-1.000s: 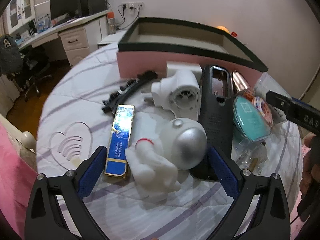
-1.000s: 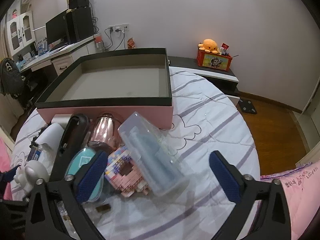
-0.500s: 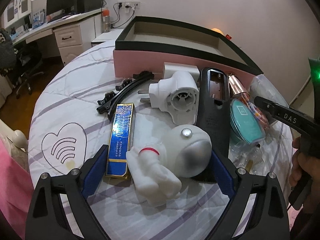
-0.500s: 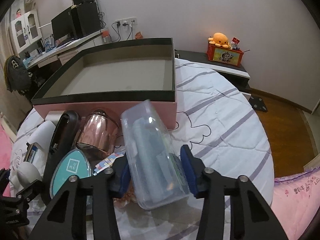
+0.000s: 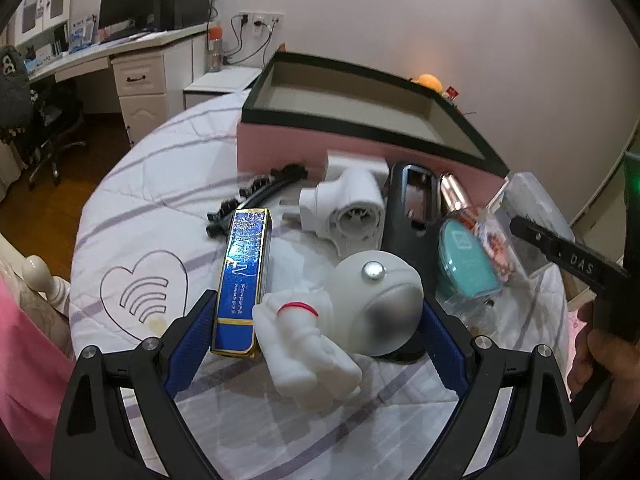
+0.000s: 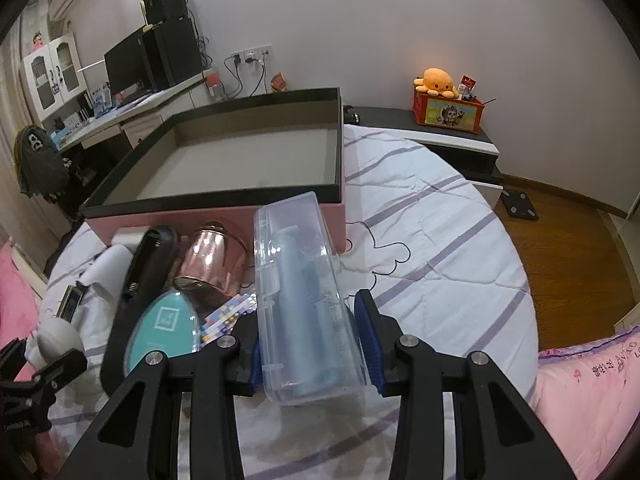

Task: Organize rigid objects
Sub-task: 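Close the left gripper on the astronaut while the right gripper closes on the clear case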

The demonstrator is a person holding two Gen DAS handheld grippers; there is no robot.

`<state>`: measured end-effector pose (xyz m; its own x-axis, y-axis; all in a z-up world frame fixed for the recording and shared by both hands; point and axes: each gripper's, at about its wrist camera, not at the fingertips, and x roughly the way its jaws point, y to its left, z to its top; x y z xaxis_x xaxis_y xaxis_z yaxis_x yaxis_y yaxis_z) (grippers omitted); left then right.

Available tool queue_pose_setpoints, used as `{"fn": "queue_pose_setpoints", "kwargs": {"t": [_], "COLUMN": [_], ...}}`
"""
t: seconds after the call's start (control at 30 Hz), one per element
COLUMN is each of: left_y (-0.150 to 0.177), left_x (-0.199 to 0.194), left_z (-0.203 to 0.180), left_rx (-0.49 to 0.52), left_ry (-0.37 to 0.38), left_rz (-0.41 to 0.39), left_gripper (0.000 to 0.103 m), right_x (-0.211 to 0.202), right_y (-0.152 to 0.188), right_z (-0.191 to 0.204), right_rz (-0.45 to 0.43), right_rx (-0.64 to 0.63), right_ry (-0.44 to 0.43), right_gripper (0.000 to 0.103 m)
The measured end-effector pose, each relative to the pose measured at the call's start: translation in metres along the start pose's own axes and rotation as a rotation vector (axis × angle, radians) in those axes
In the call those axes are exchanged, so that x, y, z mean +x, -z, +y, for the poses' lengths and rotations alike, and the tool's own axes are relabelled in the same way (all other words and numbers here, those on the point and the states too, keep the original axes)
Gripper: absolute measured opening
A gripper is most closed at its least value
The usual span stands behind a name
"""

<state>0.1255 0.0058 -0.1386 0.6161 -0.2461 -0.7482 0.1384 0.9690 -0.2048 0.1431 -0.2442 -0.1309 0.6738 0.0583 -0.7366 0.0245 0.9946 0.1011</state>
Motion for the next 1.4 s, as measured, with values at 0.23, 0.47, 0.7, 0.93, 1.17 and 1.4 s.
{"fn": "queue_pose_setpoints", "kwargs": {"t": [0.23,0.47,0.7,0.93,1.17,1.4], "left_y": [-0.001,0.006,0.007,0.001,0.005,0.016], "left_x": [0.004,0.003,-0.001,0.011,-0.008,-0.008], "left_z": [0.004,0.003,-0.009,-0.016,-0.005,-0.008], "left_rx": [-0.001,0.025,0.072,0.104,0.062,0.072], "left_ry": [-0.013,-0.036,-0.021,-0.043,0.009,0.002], "left_rz": [0.028,0.021,0.007,-0.019,-0.034,-0.027], "left_gripper": [0.095,0.095,0.082,0.087,0.073,0.086], "right_x": [-0.009,-0.001,0.0,0.004,0.007,0.008], "right_y": [0.003,0.006,0.006,0.006,0.006,0.007], "right_z": [0.009,0.01,0.008,0.004,0.001,0.0], "right_rz": [-0.005,0.017,0.022,0.03,0.035,0.035], "right_rx": [-0.02,-0.02,-0.014,-0.001,0.01,0.01], "right_ry": [-0.014,-0.014,-0.016,-0.018,-0.022,-0.02], "right_gripper": [0.04,0.037,0.035,0.033,0.033,0.033]}}
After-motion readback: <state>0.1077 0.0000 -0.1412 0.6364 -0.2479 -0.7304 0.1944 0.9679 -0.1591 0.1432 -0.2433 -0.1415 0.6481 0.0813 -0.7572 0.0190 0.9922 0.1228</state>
